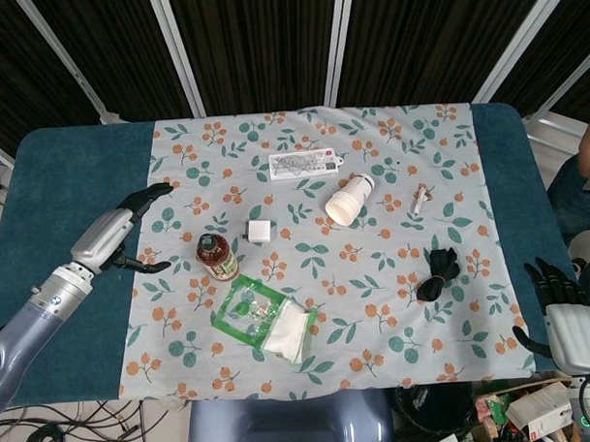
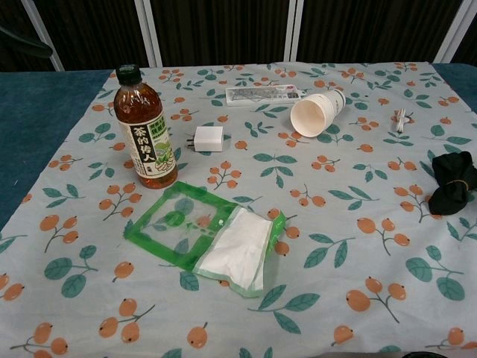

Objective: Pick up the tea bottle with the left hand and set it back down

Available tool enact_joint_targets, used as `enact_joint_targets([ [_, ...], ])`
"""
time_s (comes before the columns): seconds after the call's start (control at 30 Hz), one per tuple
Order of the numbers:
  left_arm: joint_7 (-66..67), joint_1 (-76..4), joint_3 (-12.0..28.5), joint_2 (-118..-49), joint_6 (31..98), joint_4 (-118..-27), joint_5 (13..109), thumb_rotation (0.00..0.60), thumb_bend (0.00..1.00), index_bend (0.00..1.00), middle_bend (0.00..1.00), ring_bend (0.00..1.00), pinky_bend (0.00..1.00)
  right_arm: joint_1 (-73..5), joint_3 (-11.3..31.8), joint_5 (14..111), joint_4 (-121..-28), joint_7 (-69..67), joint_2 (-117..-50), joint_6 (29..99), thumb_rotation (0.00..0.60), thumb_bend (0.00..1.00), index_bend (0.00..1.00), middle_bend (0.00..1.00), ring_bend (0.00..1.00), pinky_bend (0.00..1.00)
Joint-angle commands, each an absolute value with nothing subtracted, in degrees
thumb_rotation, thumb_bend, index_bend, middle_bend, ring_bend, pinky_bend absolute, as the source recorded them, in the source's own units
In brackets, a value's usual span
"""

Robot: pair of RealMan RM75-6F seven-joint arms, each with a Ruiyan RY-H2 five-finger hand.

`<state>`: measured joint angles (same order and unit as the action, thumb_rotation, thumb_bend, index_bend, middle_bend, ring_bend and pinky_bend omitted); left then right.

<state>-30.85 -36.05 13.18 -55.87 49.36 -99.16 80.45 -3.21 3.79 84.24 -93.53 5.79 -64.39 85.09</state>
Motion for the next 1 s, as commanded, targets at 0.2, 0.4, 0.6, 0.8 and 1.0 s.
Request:
enact_joint_targets([
  [0.2,-30.4,-36.2,12.3,-55.8,49.4,-98.8,80.5,0.6,0.15,0.0,0.0,0.0,0.0,-3.2,3.8,84.2,-93.6,5.9,-64.5,85.1,0.6,0.12,0.0,0.01,0.06,0.15],
  [0.4,-30.7,-36.2,11.7,-55.4,49.6,-98.9,80.8,0.6,0.15,0.0,0.0,0.0,0.0,-3.3,3.8,84.7,-93.5,6.3,-64.6,85.3,0.6,0.12,0.0,0.01,0.06,0.15],
  [0.6,-31.8,-36.0,11.2,-55.1,49.6,-98.0,81.0,0.6,0.15,0.0,0.0,0.0,0.0,-3.2,3.9,84.3,-93.5,5.9,-64.5,85.3,0.6,0.12,0.0,0.01,0.06,0.15],
  [0.8,-35.3,-36.2,10.5,-55.2,49.3,-96.9,82.5,0.6,0.15,0.0,0.0,0.0,0.0,-3.1,3.9,84.2,-93.5,6.0,-64.5,85.3,0.6,0.12,0.0,0.01,0.06,0.15],
  [1.0,-41.0,-35.7,9.7,-55.8,50.7,-95.3,84.5,0.6,0.15,0.0,0.0,0.0,0.0,-3.1,3.9,84.2,-93.5,6.1,-64.5,85.2,0.6,0.12,0.0,0.01,0.06,0.15],
])
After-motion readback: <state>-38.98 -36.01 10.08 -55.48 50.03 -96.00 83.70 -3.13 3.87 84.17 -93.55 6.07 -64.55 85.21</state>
